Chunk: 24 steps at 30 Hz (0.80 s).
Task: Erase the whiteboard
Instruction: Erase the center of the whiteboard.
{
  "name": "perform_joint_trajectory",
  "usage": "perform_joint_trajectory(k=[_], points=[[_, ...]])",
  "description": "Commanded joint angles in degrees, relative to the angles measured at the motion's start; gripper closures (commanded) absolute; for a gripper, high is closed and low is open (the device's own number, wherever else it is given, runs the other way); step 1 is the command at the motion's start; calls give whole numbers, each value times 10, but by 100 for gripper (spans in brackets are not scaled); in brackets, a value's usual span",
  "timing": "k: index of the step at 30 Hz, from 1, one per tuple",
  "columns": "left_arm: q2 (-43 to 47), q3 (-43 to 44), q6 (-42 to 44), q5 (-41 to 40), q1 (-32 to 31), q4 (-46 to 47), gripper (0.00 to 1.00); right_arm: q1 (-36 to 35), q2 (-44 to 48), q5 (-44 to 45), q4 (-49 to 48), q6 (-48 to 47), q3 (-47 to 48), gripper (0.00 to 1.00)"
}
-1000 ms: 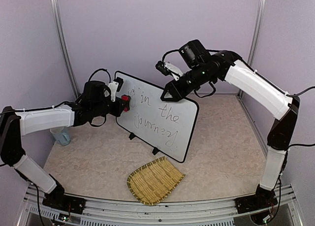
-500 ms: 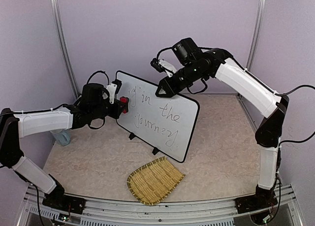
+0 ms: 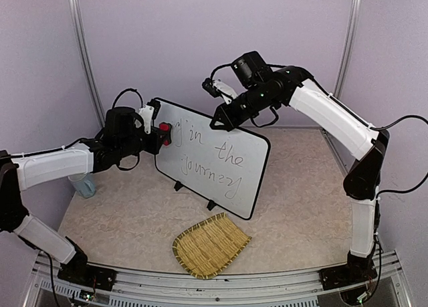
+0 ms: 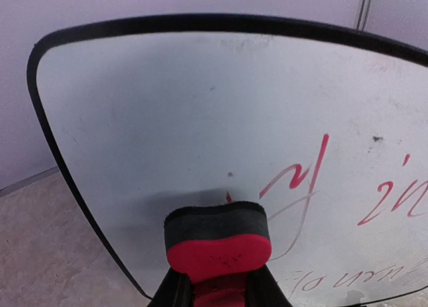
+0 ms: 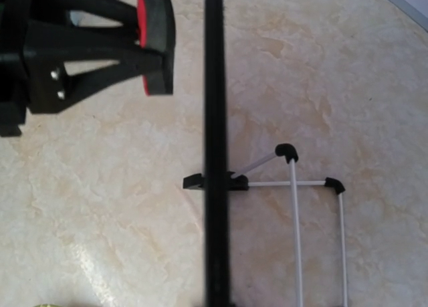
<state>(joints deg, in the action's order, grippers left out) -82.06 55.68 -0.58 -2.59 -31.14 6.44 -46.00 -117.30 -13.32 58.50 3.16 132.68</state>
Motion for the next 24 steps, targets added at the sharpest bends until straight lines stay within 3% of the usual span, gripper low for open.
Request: perform_joint_trajectory(k=[1,10,24], points=[[-11,53,20,0,4,1,81,-8,6,5,7,-1,-17,100],[-41,108,29,-14,-6,-36,81,-9,29,23,9,12,-26,100],[-48,51,26,-33,-39,-16,81,-11,66,38,5,5,-78,100]])
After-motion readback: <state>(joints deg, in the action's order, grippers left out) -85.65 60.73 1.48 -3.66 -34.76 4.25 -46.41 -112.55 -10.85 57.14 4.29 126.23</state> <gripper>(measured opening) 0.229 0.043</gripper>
